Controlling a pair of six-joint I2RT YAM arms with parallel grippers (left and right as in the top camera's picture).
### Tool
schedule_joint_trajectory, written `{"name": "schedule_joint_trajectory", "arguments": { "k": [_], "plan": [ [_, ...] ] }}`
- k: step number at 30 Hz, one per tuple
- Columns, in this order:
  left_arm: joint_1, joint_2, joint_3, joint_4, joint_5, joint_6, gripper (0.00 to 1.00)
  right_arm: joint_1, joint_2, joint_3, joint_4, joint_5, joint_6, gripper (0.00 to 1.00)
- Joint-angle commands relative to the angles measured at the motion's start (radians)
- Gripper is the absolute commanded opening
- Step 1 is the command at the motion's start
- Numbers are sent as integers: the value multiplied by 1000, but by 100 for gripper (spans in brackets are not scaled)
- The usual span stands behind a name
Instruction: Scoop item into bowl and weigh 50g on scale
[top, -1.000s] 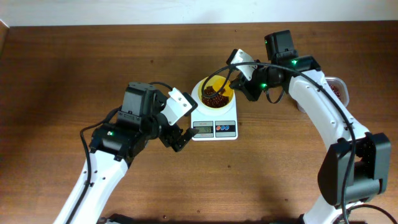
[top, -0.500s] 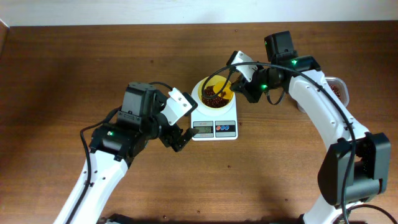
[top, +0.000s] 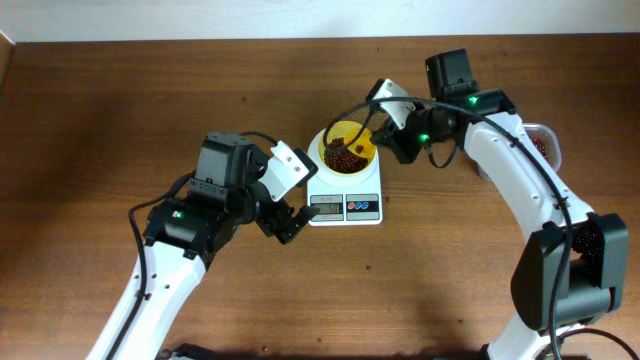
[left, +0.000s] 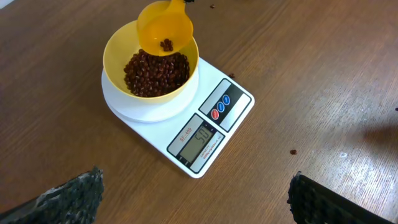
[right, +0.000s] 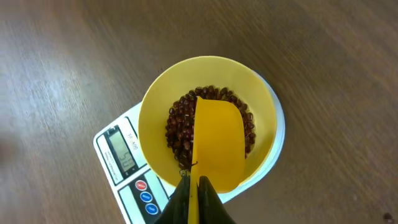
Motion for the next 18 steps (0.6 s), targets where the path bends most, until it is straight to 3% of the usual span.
{"name": "schedule_joint_trajectory", "arguments": {
  "k": [1,7,12,18],
  "plan": [
    [4,-10,-3,1,11,13,99,8,4,3,0,-90,179,4],
    [4,-10,-3,1,11,13,99,-10,-5,7,0,-196,437,4],
    [4,-10,-3,1,11,13,99,-125,-8,23,7,-536,483,4],
    [4,-10,-3,1,11,13,99,-290,-8,23,30,-579,769,4]
  ]
}}
